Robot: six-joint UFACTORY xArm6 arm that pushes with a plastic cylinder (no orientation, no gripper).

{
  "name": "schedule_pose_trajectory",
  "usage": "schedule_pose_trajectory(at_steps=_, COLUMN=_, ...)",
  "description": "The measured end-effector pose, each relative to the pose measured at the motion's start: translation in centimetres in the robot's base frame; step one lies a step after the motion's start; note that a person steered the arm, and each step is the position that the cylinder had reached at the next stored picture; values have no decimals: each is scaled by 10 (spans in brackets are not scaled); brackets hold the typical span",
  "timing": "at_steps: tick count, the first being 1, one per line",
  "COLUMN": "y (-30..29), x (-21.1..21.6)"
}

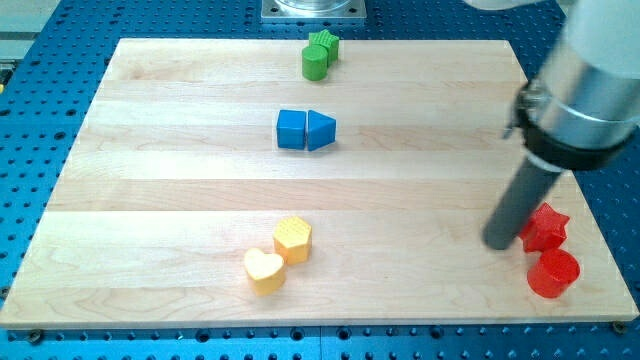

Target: Move the heart vertical above the red circle

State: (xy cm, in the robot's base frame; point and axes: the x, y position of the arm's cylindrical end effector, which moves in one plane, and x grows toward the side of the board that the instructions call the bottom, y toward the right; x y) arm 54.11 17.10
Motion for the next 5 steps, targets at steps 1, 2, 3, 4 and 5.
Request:
schedule_pose_trajectory(at_steps=1, y=-80, x=-38)
schedule_pose_trajectory(at_steps=2, y=-171, x=-43)
schedule_pose_trajectory(at_steps=3, y=-252, x=-25)
schedule_pose_trajectory(at_steps=4, y=-303, x=26)
schedule_pose_trajectory(at_steps=5, y=-283, x=66)
